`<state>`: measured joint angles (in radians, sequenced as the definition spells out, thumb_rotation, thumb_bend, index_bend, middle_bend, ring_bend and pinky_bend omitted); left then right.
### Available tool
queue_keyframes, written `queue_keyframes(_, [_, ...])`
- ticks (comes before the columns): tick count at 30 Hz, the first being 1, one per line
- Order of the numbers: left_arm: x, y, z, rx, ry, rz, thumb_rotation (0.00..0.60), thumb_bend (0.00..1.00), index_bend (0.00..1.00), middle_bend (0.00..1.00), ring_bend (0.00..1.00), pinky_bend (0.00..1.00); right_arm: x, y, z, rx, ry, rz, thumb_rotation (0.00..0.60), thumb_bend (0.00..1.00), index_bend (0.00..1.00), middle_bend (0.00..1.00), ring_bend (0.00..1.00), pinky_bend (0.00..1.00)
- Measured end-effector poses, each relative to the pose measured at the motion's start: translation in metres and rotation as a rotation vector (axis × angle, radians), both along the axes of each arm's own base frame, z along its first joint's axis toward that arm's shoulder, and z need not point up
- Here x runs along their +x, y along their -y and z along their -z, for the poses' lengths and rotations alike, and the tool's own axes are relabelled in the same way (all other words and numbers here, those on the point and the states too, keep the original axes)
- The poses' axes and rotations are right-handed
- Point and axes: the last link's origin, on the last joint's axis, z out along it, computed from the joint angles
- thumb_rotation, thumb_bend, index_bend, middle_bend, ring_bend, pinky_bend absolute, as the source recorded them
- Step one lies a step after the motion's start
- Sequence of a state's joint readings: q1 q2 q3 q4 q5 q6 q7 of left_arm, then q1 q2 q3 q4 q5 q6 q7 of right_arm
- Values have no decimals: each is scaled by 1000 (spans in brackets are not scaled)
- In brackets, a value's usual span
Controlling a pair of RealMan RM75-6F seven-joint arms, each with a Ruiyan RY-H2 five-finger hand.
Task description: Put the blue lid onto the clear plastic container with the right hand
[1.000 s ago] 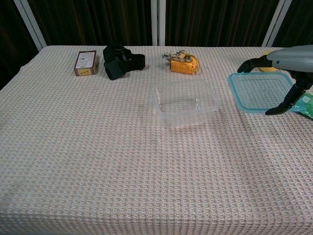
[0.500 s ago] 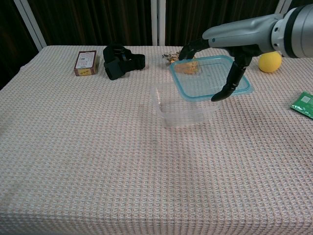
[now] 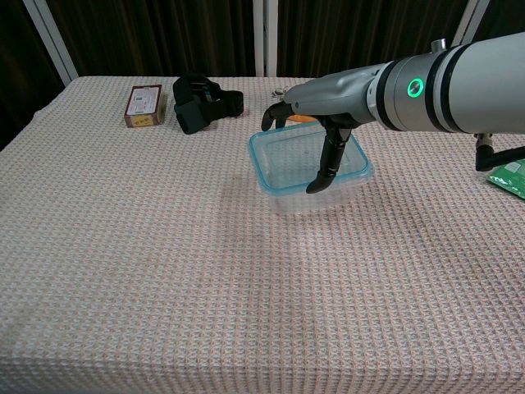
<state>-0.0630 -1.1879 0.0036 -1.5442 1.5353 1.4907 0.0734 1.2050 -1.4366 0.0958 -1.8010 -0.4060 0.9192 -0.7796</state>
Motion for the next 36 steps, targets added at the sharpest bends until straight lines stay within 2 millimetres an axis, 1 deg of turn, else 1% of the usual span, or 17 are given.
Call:
queue_keyframes(6, [-1,-1,1,-4,4,-3,600,74,134,43,0,0,3,1,6,3,-4,-1,600,243,121,294,0,0])
queue_keyframes(19, [-2,-4,3,-11,-1,-11,600,74,134,44,0,0,1,8,10,1,-7,-1,600,242,121,291,0,0])
queue_keyframes(29, [-3,-6,3,-16,-2,-17,600,75,134,43,0,0,-5,15,13,1,-10,9,600,243,122,283,0,0])
queue_keyframes(36, [-3,-6,3,-14,-2,-20,600,74,134,43,0,0,-8,21,13,1,-6,8,600,242,122,259,0,0])
